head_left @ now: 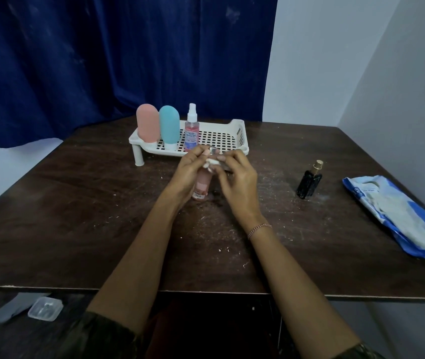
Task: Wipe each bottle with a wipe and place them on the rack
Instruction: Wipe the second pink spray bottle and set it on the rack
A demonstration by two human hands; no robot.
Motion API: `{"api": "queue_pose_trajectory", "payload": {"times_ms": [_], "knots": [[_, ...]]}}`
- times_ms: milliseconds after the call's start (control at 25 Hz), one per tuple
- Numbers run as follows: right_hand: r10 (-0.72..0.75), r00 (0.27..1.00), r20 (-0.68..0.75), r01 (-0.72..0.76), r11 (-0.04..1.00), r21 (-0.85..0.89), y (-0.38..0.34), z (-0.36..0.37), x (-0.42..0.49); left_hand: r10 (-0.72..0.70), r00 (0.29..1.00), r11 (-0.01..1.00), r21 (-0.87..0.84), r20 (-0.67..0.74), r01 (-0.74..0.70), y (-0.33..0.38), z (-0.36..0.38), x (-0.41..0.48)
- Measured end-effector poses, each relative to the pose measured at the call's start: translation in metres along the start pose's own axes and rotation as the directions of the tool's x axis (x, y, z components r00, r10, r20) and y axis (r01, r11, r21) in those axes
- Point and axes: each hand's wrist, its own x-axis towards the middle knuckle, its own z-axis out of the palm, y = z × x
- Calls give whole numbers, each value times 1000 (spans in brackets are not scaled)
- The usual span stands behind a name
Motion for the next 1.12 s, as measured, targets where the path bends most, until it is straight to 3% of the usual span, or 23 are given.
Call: {"api": "queue_pose_trajectory", "payload": {"times_ms": [80,160,240,320,400,480,640,760,960,1120], "knots": [[79,996,-39,-77,996,45,4,-2,3,11,1000,1000,9,22,-11,-1,-1,0],[106,994,10,-107,991,75,8,-5,4,14,1000,1000,-9,9,-14,-1,-3,1],[78,982,174,-89,995,54,10,-6,1,11,999,1000,-3,-47,-12,-1,-5,1],[34,915,402,-24,999,-30,11,-1,-4,26,990,997,77,-140,-15,-1,-6,2],[21,844,535,38,994,-99,10,5,-8,54,978,989,145,-203,-25,-2,-5,2],[-5,865,503,56,995,-86,10,7,-7,61,974,991,130,-217,-33,-1,-6,1],[44,984,173,-41,999,-20,4,3,-2,19,990,999,48,-137,-13,-3,-7,1],[61,997,55,-61,998,1,0,5,-3,-2,993,1000,14,-122,4,-4,-5,2],[-38,945,325,33,999,18,4,12,-14,74,980,990,131,-183,-50,-4,-7,1],[-95,883,460,91,995,31,4,12,-16,79,973,991,125,-216,-53,-2,-12,2]]}}
